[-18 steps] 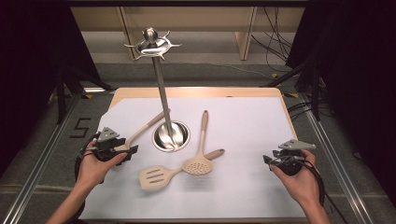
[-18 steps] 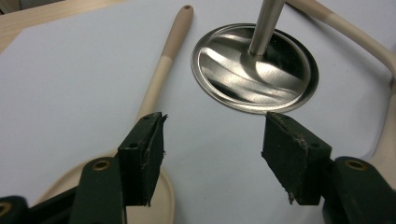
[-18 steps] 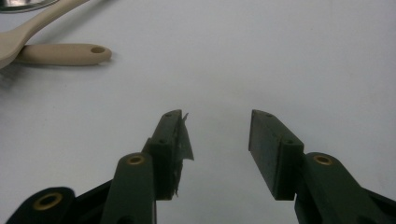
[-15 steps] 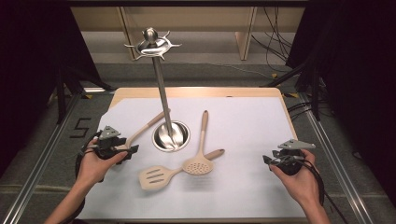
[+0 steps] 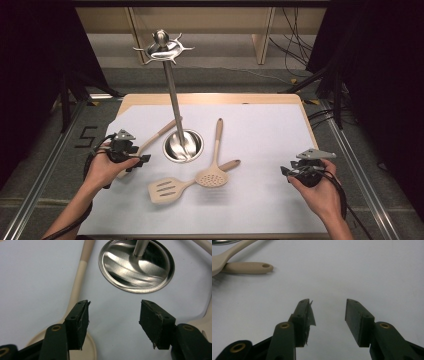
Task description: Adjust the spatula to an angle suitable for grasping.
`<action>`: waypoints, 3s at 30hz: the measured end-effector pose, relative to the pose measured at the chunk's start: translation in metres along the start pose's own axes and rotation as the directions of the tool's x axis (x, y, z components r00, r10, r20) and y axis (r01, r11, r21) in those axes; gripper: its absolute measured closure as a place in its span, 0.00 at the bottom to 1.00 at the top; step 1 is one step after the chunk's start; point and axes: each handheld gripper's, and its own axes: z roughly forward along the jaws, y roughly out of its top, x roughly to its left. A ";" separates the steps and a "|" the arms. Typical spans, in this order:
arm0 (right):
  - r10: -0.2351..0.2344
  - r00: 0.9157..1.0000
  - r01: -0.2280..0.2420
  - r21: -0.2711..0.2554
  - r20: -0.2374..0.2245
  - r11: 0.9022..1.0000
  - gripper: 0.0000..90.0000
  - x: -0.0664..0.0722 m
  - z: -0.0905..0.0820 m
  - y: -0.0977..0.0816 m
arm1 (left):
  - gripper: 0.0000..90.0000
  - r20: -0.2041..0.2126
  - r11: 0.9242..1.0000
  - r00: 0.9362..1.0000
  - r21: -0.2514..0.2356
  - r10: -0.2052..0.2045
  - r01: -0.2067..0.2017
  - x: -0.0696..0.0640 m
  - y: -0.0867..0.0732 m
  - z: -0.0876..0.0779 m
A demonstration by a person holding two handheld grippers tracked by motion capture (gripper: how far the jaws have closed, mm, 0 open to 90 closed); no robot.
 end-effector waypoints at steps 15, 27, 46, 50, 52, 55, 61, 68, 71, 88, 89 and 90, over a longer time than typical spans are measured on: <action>-0.047 0.999 0.047 -0.013 -0.001 0.999 0.62 -0.005 -0.002 -0.002 | 0.44 -0.013 1.000 1.000 -0.018 -0.021 0.021 -0.001 -0.001 0.000; 0.063 0.998 -0.062 -0.044 0.017 0.997 0.60 -0.005 -0.009 -0.002 | 0.30 0.002 0.953 0.984 -0.246 -0.180 0.175 -0.013 -0.032 -0.021; 0.046 0.998 -0.043 -0.081 0.038 0.996 0.58 -0.012 -0.008 -0.001 | 0.25 -0.076 0.905 0.972 -0.387 -0.222 0.177 -0.014 -0.058 -0.046; 0.047 0.998 -0.043 -0.082 0.042 0.996 0.58 -0.011 -0.008 0.001 | 0.28 -0.115 0.937 0.977 -0.322 -0.180 0.135 -0.008 -0.047 -0.038; 0.087 0.996 -0.084 -0.073 0.036 0.994 0.59 -0.005 -0.008 0.002 | 0.33 -0.126 0.950 0.979 -0.289 -0.159 0.118 -0.004 -0.041 -0.033; 0.084 0.996 -0.083 -0.058 0.028 0.995 0.60 -0.003 -0.009 0.003 | 0.36 -0.142 0.980 0.985 -0.185 -0.102 0.075 0.002 -0.032 -0.026; 0.054 0.998 -0.053 -0.072 0.019 0.996 0.61 -0.005 -0.008 0.004 | 0.44 -0.123 0.999 0.992 -0.031 0.014 -0.018 0.017 -0.006 -0.012; 0.023 0.999 -0.022 -0.059 0.025 0.998 0.61 -0.007 -0.006 0.003 | 0.53 -0.058 0.992 0.996 0.114 0.063 -0.056 0.033 0.025 0.004; 0.034 0.999 -0.033 -0.056 0.021 0.998 0.61 -0.005 -0.007 0.004 | 0.55 -0.033 0.978 0.995 0.191 0.090 -0.082 0.038 0.032 0.013; 0.038 0.999 -0.038 -0.050 0.015 0.998 0.61 -0.005 -0.006 0.003 | 0.62 0.001 0.912 0.994 0.399 0.106 -0.098 0.043 0.047 0.078; 0.047 0.999 -0.047 -0.050 0.014 0.998 0.61 -0.005 -0.007 0.003 | 0.62 0.000 0.910 0.995 0.405 0.099 -0.091 0.044 0.047 0.080; 0.044 0.999 -0.043 -0.045 0.018 0.998 0.61 -0.005 -0.007 0.003 | 0.62 -0.004 0.906 0.996 0.417 0.085 -0.076 0.043 0.047 0.081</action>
